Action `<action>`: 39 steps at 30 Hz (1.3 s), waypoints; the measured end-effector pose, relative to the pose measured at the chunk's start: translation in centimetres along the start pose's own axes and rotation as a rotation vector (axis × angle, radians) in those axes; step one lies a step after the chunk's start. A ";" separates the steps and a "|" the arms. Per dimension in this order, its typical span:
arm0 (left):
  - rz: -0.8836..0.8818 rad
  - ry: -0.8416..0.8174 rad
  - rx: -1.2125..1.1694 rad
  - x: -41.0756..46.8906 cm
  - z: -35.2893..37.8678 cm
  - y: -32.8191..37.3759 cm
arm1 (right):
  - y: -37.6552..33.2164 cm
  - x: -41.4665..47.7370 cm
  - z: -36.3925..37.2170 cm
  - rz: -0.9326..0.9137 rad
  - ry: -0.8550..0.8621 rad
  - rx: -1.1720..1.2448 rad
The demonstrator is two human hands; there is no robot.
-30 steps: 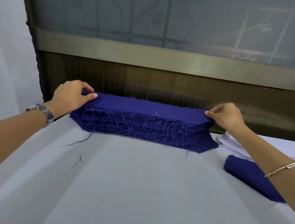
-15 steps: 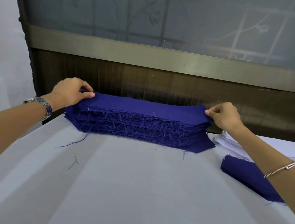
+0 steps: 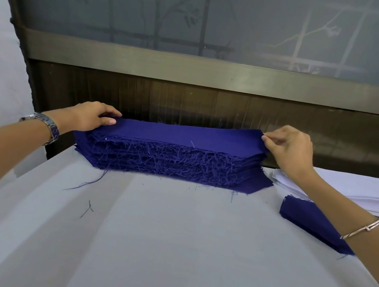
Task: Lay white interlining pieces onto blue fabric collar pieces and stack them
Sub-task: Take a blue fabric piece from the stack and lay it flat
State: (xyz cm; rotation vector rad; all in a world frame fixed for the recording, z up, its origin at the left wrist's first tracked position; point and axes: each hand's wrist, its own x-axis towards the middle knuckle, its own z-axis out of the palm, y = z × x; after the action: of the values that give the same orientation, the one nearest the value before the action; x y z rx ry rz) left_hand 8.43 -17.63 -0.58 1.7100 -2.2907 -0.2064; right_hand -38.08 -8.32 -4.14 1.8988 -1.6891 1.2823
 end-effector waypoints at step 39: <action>0.181 0.425 0.206 -1.5 0.3 -0.8 | 0.5 -2.9 -1.2 -0.293 0.030 0.281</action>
State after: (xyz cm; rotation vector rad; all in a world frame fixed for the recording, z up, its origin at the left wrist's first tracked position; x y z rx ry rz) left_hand 9.50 -16.50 -1.27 1.4467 -2.1770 0.4040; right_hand -38.80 -5.77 -5.83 2.1708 -1.2081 1.4761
